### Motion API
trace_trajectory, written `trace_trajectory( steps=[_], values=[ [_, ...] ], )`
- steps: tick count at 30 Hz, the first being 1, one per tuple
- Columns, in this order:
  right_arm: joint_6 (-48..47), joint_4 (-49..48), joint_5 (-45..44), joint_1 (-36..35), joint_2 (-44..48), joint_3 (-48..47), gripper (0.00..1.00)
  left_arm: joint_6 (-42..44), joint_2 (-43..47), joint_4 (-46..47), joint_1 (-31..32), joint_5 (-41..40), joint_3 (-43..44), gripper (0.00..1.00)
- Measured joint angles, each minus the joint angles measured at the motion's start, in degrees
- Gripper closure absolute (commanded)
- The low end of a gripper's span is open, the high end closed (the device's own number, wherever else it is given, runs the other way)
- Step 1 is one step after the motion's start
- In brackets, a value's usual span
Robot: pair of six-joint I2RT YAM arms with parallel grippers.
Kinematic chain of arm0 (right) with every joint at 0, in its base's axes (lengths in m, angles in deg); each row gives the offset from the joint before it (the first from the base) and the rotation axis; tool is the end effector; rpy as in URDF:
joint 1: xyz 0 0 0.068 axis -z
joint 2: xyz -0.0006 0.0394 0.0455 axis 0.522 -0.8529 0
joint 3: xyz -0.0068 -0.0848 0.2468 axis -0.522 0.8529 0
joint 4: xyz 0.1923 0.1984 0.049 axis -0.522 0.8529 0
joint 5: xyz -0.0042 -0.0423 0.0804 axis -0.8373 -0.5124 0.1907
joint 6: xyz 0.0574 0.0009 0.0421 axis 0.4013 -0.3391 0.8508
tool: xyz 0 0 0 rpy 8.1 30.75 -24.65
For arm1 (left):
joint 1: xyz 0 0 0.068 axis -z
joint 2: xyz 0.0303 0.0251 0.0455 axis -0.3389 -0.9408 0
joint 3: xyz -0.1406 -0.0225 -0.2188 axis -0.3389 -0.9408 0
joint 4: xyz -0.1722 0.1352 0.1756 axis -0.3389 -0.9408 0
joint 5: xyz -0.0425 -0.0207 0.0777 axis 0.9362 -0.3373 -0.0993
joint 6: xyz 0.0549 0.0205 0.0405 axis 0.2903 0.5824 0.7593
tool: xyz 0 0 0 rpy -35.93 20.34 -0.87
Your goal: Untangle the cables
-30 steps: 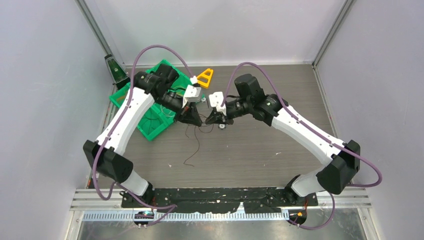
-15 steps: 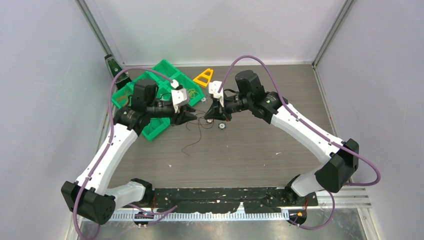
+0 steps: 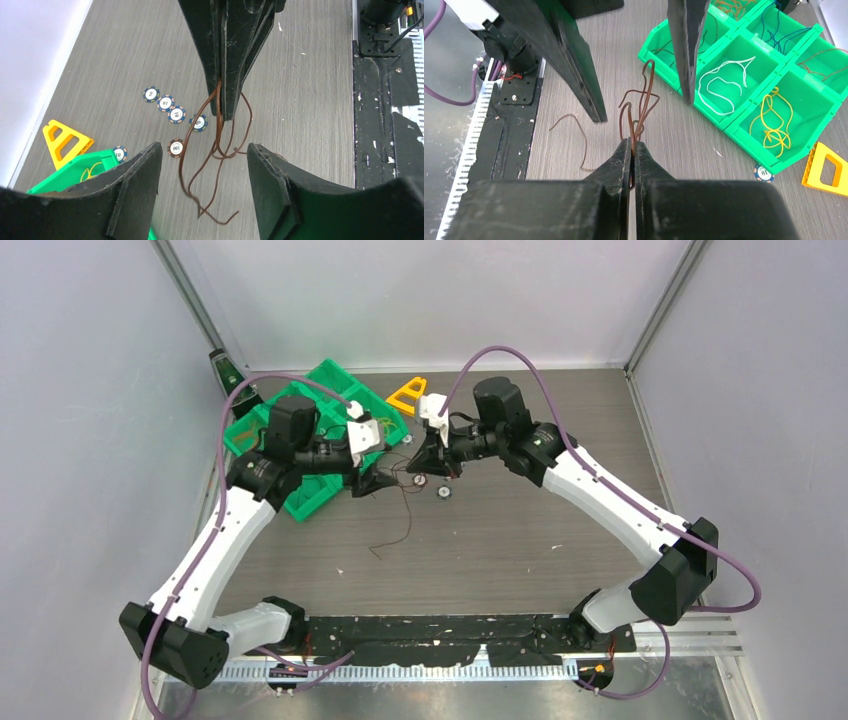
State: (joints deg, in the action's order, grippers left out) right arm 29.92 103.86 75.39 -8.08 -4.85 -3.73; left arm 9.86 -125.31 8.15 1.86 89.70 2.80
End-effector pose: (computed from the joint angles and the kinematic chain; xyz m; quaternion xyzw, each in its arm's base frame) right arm 0.2533 0.2634 0.3570 -0.5931 0.5493 0.3851 0.4451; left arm 0.2349 -0.1412 0.3664 0.5488 0.6014 -0.3141 0.4884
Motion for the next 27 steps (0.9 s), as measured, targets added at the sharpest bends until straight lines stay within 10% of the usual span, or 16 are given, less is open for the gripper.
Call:
trace_trajectory(
  steps=[8, 13, 19, 27],
  values=[
    [5.33, -6.29, 1.14, 0.04, 0.00, 0.00, 0.95, -3.72, -3.58, 4.02, 3.50, -3.58, -0.15, 1.00],
    [8.26, -8.07, 1.20, 0.83, 0.00, 0.00, 0.88, -3.76, -3.54, 4.31, 3.91, -4.02, -0.26, 1.00],
    [11.08, -7.19, 2.01, 4.09, 0.00, -0.02, 0.21, -4.46, -2.86, 2.51, -4.87, -1.95, -0.31, 1.00],
    [11.43, -2.01, 0.24, 10.16, 0.00, -0.02, 0.09, -0.55, -6.34, 2.67, -23.87, -2.01, -1.64, 1.00]
  ],
)
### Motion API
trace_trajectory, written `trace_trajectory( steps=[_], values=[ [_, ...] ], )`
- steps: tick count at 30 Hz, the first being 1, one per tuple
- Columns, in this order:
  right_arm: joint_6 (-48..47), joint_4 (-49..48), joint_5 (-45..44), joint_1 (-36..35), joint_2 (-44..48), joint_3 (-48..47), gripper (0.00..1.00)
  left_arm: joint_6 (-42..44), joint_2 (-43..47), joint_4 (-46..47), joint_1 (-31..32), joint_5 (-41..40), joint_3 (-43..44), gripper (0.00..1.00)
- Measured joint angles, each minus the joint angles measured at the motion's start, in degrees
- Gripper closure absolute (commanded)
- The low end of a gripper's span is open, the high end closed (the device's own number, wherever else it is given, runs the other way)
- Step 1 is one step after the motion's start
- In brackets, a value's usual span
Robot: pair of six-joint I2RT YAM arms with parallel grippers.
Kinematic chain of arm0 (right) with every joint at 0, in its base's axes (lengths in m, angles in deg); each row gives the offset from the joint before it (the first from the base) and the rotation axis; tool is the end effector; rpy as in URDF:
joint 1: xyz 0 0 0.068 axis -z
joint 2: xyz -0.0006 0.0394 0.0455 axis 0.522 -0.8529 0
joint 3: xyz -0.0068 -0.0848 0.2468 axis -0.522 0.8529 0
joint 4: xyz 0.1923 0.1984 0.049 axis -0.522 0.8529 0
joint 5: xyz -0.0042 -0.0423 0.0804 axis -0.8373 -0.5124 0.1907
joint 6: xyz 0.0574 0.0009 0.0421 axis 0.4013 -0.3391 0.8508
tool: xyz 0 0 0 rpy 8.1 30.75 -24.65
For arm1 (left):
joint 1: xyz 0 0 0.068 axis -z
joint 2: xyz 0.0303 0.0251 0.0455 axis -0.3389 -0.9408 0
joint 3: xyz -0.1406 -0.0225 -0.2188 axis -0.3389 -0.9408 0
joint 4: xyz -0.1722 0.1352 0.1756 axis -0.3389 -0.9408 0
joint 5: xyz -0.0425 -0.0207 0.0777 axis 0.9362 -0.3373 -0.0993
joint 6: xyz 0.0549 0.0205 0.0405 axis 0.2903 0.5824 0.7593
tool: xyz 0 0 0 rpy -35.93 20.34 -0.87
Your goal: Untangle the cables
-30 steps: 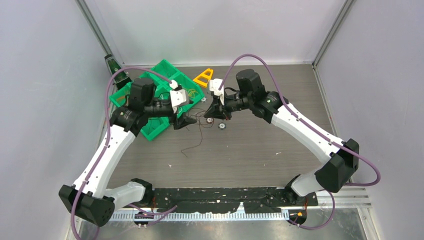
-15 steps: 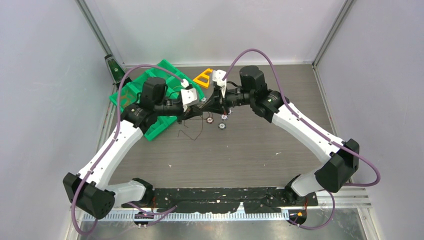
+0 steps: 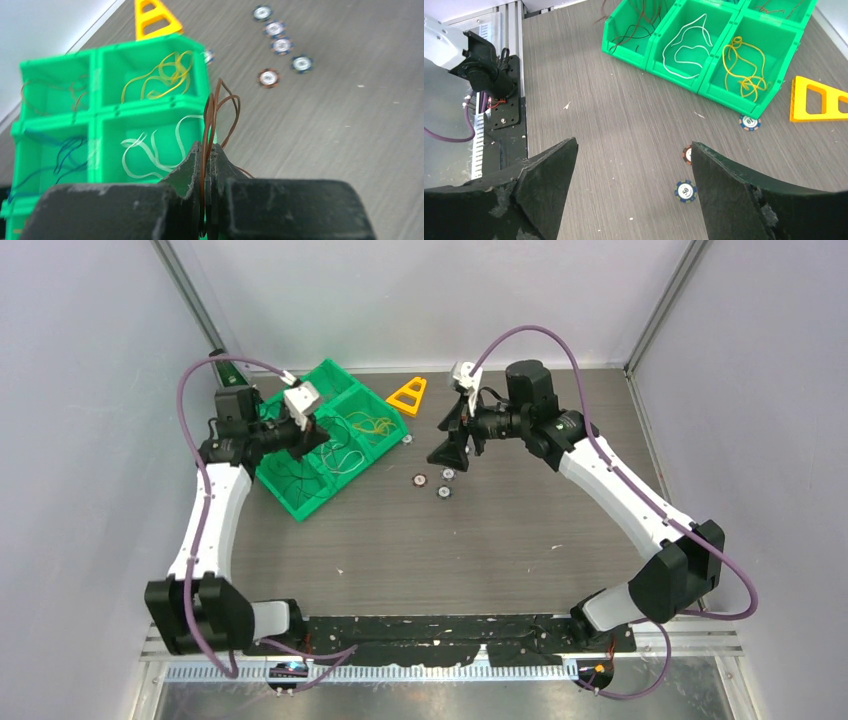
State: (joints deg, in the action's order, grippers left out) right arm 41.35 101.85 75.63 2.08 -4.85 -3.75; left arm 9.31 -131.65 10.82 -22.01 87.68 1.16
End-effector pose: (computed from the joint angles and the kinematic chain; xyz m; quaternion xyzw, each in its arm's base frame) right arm 0.2970 0.2155 0.3609 -0.4826 0.6394 0.3897 0.4543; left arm 0.3020 -0.0316 0.3303 0.3927 0.7359 -0.2142 0.5082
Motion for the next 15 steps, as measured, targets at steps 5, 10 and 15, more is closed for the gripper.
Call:
trace_trajectory(
  steps=[5, 10, 15],
  values=[
    [-0.02, 2.49, -1.03, -0.02, 0.00, -0.28, 0.05, 2.05, -8.55, 3.93, -8.28, -0.74, 1.42, 1.00],
    [0.22, 3.65, -2.40, 0.39, 0.00, -1.53, 0.03, 8.39, -14.58, 5.09, -14.27, -0.26, 1.84, 1.00],
    [1.77, 4.96, -3.23, 2.49, -0.17, -2.91, 0.03, 20.83, -19.30, -0.44, -15.72, 0.68, 2.14, 1.00]
  ],
)
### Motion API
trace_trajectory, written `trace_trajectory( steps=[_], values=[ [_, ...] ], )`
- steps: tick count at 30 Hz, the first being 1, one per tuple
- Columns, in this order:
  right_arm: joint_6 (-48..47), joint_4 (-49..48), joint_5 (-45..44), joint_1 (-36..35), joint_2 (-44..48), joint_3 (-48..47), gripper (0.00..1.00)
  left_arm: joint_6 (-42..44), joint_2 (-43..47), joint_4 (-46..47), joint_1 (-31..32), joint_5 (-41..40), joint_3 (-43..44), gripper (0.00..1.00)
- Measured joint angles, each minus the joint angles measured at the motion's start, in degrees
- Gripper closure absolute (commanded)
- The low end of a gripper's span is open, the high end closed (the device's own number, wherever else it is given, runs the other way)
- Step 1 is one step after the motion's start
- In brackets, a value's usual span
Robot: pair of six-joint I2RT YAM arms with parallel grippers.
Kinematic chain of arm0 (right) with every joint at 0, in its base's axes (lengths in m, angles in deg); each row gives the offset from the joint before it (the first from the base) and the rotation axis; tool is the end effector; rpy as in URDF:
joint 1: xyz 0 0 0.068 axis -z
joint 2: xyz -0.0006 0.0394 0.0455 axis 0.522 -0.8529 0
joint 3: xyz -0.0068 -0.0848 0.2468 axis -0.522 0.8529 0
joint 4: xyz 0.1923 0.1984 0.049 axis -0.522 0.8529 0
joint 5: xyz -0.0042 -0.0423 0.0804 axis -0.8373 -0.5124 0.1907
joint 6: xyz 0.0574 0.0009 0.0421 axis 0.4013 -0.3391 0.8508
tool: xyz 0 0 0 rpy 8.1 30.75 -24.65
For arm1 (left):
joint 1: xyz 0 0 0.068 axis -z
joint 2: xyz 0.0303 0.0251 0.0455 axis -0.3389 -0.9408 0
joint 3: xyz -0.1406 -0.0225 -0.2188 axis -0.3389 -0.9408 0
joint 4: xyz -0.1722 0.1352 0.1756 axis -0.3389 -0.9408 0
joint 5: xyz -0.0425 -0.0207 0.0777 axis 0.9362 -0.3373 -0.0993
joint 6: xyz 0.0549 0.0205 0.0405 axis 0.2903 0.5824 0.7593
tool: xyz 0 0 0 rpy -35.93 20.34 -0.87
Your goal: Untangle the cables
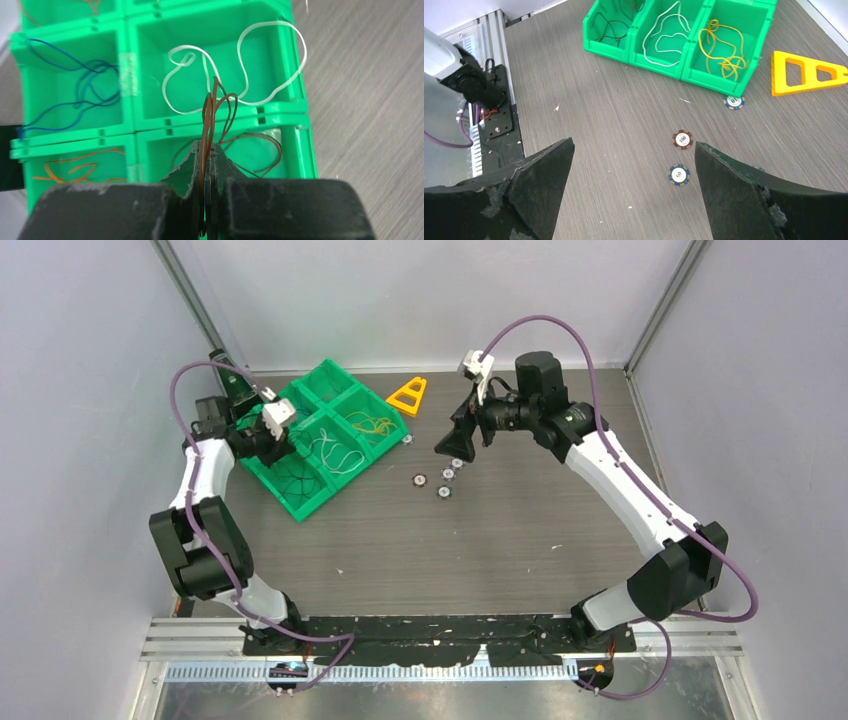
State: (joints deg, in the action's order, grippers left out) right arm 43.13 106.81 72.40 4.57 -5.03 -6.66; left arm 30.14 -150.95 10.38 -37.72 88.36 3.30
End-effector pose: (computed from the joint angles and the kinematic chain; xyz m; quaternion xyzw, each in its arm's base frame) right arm 0.3059 0.1996 0.3687 -0.4456 0.6812 0.3677 0.4496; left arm 0.3564 0.0694 0.2378 0.3888 0.7845 -0.1439 0.4612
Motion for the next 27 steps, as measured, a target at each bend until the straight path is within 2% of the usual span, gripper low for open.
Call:
trace_trajectory(
  steps=[4, 9, 15, 23, 24, 25, 27],
  values=[
    [1.86, 1.31, -0.24, 1.95, -1.66, -1.97, 0.02, 8.81, -1.77, -5.03, 0.11, -1.70, -1.09, 1.00],
    [2.58, 3.23, -0.92, 2.93, -2.62, -1.77, 0.02, 15.91, -4.70, -8.00, 1.18, -8.85, -1.22, 1.00],
    [3.28, 4.59, -2.40, 2.93, -3.37, -1.55, 0.02, 20.17, -11.61, -10.25, 2.62, -17.35, 1.62, 1.00],
    [3.91, 8.50, -4.35, 3.65, -8.35, -5.11, 0.02, 21.51, -16.35, -13.99, 2.93, -22.18, 8.44, 1.00],
    [4.09, 8.59, -4.46, 3.80, -8.37, -5.11, 0.01, 21.38, -17.25, -14.45, 2.93, -22.45, 9.88, 0.99],
    [4.09, 8.63, -4.50, 3.85, -8.37, -5.11, 0.01, 21.29, -17.94, -14.73, 2.99, -22.77, 10.95, 0.94],
    [3.76, 8.70, -4.59, 4.02, -8.37, -5.11, 0.01, 21.09, -19.39, -15.85, 3.45, -23.85, 13.27, 0.76]
  ],
)
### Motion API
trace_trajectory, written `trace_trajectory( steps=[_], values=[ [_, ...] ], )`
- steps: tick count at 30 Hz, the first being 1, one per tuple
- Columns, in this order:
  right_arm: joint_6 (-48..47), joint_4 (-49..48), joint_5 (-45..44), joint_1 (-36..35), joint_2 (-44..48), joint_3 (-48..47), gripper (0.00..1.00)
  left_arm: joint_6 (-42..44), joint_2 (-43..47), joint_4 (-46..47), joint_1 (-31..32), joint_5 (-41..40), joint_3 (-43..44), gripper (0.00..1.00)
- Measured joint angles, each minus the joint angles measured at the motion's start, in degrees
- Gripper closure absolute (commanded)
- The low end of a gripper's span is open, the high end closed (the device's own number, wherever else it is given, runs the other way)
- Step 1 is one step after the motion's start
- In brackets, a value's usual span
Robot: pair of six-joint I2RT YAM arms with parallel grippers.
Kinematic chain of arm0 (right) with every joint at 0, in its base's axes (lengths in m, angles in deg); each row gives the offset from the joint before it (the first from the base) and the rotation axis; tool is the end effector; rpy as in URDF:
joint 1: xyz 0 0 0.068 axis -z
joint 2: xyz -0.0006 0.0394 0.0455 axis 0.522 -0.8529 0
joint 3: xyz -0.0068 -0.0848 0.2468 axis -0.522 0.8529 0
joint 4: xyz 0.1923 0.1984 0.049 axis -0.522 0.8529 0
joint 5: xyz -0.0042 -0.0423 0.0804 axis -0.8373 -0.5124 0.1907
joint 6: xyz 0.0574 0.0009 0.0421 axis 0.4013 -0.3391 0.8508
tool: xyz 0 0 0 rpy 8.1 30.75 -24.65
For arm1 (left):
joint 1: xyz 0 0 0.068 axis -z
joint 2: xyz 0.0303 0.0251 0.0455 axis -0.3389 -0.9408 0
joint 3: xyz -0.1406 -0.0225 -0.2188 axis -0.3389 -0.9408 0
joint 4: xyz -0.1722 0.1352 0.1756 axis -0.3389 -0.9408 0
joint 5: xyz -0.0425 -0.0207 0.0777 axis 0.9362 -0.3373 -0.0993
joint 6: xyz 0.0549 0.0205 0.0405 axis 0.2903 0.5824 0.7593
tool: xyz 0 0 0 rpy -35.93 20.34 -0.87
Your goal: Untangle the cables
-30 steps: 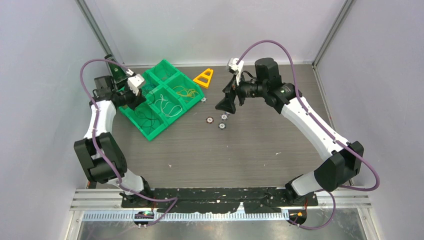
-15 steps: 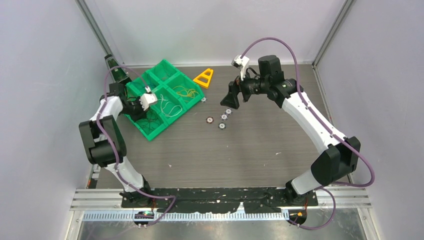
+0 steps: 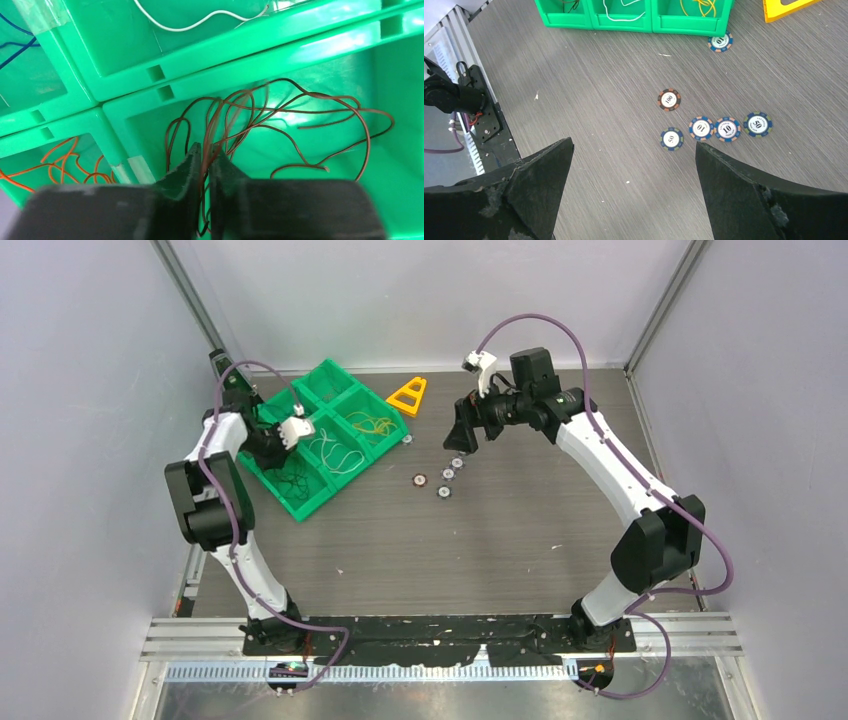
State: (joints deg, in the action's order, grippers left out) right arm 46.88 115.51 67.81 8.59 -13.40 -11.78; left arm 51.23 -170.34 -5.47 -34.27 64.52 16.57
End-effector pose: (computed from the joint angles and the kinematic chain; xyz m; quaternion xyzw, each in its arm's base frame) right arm 0.3472 0.1856 0.3324 -0.3669 0.7804 0.3414 0.3740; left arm 0.3966 0.0774 0.1614 0.5104 0.8244 -0.0583 0.2375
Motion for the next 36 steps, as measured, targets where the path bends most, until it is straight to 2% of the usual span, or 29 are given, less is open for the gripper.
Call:
trace_trajectory(
  steps=[2, 5, 9, 12, 20, 24, 29, 36],
  values=[
    [-0.83, 0.59, -0.28, 0.13, -0.04, -0.02, 0.01, -0.52, -0.79, -0.74, 0.35, -1.09, 1.25, 0.61],
    [-2.34, 1.84, -0.61, 0.31, -0.26, -0.63, 0.01, -0.85, -0.81, -2.97, 0.76, -1.44, 1.29, 0.47],
    [-3.19, 2.03, -0.76, 0.63, -0.44, -0.96, 0.01, -1.18, 0.55, -6.14, 0.87, -0.04, 1.29, 0.36],
    [-3.26, 2.38, -0.72, 0.83, -0.57, -0.96, 0.01, -2.38, 3.80, -7.76, 0.83, 1.92, 1.29, 0.32],
    [-3.21, 2.64, -0.72, 0.90, -0.74, -0.96, 0.01, -5.81, 11.54, -10.34, 0.83, 7.74, 6.14, 0.33],
    [-3.21, 2.82, -0.63, 0.87, -0.79, -0.96, 0.01, -9.33, 11.93, -9.57, 0.52, 8.11, 7.06, 0.41],
    [-3.21, 2.84, -0.28, 0.87, -1.36, -0.96, 0.04, -13.05, 7.85, -8.55, 0.46, 5.81, 9.27, 0.61],
    [-3.23, 2.86, -0.09, 1.27, -1.55, -0.96, 0.05, -14.34, 1.73, -6.21, 0.74, -0.94, 7.13, 0.68]
  ],
)
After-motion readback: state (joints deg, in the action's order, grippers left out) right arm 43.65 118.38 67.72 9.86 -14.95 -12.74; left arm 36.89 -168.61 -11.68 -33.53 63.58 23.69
